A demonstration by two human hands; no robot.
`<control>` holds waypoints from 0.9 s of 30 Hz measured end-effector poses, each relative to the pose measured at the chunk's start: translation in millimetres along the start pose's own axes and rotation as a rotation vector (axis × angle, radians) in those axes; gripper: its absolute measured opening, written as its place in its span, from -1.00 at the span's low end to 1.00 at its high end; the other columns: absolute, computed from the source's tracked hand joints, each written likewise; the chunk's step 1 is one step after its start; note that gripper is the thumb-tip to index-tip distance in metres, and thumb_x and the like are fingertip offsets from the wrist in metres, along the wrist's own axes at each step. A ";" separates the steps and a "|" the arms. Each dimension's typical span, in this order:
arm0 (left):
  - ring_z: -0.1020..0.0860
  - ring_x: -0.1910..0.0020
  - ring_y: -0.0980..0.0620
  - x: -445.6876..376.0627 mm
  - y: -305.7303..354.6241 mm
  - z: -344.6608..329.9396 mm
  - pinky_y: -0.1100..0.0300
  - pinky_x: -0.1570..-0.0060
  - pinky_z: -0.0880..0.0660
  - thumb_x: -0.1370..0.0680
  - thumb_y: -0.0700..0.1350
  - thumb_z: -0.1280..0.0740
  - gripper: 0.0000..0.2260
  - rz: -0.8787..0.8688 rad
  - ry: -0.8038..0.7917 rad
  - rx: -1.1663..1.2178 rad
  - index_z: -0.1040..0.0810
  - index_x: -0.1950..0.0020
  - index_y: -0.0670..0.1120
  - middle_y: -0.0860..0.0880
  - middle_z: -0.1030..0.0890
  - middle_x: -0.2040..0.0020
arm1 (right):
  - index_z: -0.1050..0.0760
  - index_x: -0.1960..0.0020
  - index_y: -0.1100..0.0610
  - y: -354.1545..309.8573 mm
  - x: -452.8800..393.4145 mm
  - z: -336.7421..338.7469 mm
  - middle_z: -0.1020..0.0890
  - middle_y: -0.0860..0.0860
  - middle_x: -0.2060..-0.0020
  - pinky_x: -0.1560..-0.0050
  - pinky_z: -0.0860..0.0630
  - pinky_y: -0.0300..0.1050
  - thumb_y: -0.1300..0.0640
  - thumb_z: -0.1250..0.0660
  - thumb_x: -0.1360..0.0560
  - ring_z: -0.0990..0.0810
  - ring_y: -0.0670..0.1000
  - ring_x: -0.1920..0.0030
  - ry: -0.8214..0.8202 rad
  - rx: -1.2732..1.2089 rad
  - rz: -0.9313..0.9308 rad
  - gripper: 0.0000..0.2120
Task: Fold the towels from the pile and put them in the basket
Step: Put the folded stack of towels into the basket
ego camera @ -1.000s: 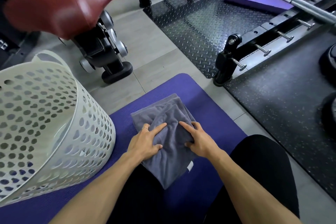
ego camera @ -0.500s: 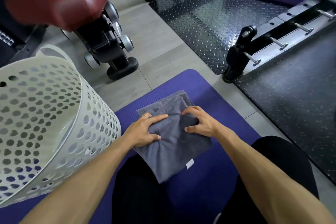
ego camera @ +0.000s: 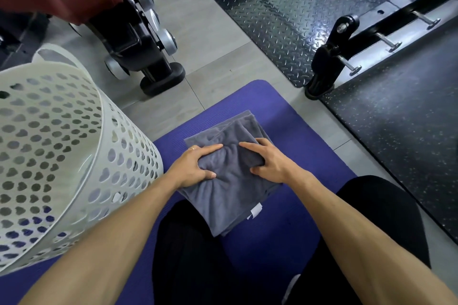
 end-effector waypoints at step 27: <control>-0.49 -0.17 0.09 281.8 0.1 310.2 0.27 -0.19 -0.34 -0.32 0.01 -0.56 -0.31 0.021 0.799 -0.029 -0.33 -0.25 0.54 0.02 -0.54 -0.17 | -0.43 -0.44 -0.07 -434.4 -39.0 60.3 -0.41 -0.02 -0.21 -0.05 -0.17 -0.59 0.27 -0.47 -0.35 -0.40 -0.02 -0.28 0.110 0.154 0.570 -0.30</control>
Point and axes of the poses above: each hand's wrist, its own x-axis away from the middle knuckle, its own z-axis out of the back of the hand, y = z × x, the point moved 2 cm from there along -x, towards the middle knuckle
